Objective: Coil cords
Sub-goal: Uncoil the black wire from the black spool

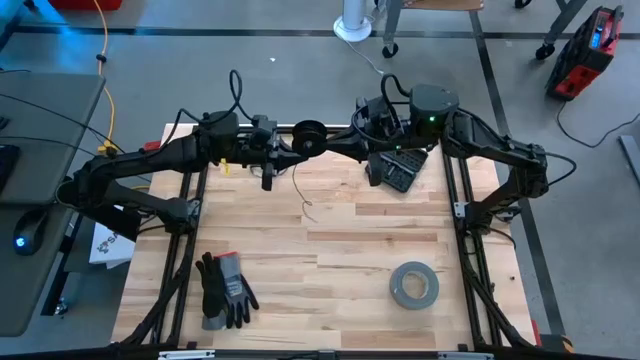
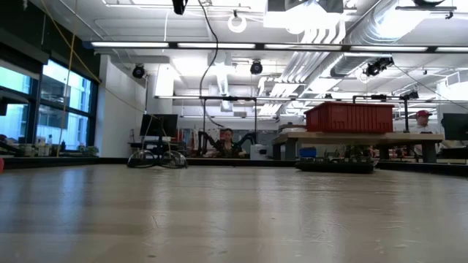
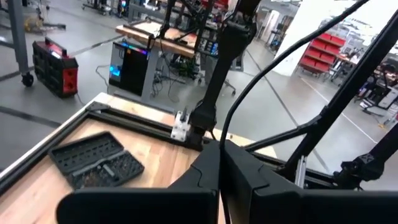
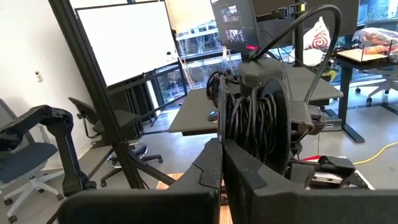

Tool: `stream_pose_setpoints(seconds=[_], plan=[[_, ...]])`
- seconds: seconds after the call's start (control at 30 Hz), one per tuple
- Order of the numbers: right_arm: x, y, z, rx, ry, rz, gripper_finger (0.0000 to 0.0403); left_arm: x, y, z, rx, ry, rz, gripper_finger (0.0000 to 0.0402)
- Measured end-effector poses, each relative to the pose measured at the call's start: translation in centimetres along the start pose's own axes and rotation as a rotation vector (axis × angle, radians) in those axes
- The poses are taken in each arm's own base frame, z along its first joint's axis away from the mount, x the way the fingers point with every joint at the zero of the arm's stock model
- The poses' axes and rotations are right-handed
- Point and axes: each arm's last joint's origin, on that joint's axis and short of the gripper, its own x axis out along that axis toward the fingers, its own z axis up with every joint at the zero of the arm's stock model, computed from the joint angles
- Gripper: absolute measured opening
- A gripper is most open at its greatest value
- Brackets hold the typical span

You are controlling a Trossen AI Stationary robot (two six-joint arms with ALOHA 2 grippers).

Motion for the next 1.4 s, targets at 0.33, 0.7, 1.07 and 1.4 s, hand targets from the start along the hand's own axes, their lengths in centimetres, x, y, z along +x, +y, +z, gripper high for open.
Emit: stream_pose_setpoints(seconds=[0.33,0.7,1.07,1.4], plan=[[0.0,-0.1,-0.5,0.02,0.054,-0.01,0.0056,-3.7,-0.8,-0.2,-0.08,0.095,0.021,0.0001],[-0.1,-0.3,-1.3,0.032,0.129,-0.044,0.0139,-5.7,-1.5,0.8,-0.134,0.005,0.026,0.0],[-0.4,-0.5,-2.6,0.054,0.265,-0.091,0.014,-6.2,-2.6,4.1,-0.184,-0.1,-0.017,0.0],[0.8,-1.5,-11.0,0.107,0.672,-0.154,0.014,-7.4,-5.2,12.2,-0.07,-0.199,-0.048,0.0]])
